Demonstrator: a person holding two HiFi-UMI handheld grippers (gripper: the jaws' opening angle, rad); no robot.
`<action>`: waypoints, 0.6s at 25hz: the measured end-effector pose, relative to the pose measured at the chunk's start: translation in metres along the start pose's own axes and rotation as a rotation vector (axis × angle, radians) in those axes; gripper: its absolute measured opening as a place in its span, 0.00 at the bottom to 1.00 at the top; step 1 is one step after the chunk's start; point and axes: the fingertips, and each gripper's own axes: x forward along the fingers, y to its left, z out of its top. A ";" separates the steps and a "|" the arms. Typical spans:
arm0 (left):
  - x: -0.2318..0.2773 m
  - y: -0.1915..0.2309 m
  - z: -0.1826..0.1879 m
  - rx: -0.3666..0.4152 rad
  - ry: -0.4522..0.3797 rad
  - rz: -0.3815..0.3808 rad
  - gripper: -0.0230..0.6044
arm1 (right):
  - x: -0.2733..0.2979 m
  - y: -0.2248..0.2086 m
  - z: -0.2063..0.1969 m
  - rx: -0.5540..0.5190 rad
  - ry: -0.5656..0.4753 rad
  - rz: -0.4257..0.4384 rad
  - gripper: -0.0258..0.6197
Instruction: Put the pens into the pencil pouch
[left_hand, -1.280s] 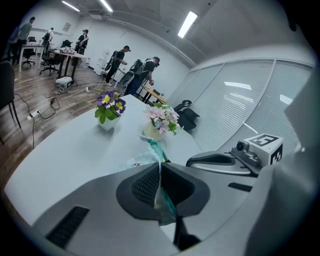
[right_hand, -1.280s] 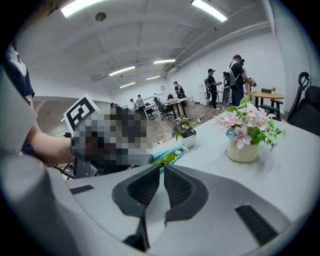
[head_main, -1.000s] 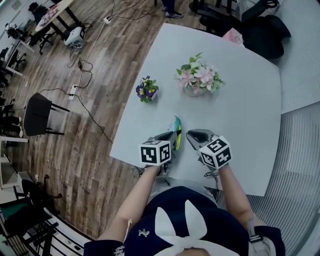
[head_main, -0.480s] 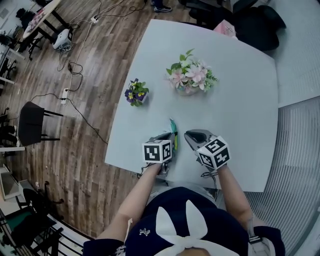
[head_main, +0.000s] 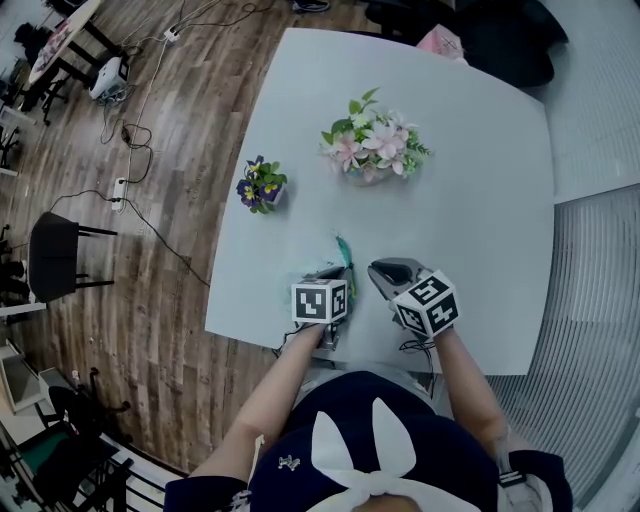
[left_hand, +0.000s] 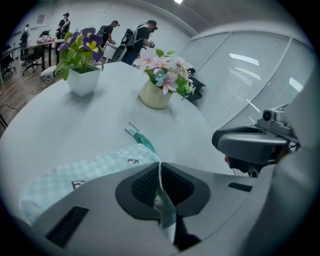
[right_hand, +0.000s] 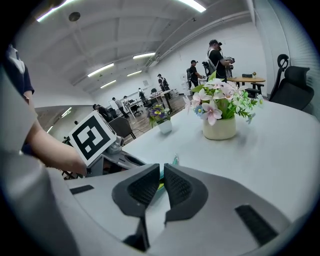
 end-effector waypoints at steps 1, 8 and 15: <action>0.002 0.001 -0.002 0.004 0.009 0.000 0.09 | 0.000 0.000 0.000 0.003 0.001 -0.002 0.09; 0.013 0.002 -0.016 0.042 0.079 0.002 0.09 | 0.000 -0.004 0.004 0.014 -0.010 -0.012 0.09; 0.016 -0.002 -0.021 0.069 0.117 -0.053 0.14 | -0.001 -0.001 0.001 0.012 -0.007 -0.005 0.09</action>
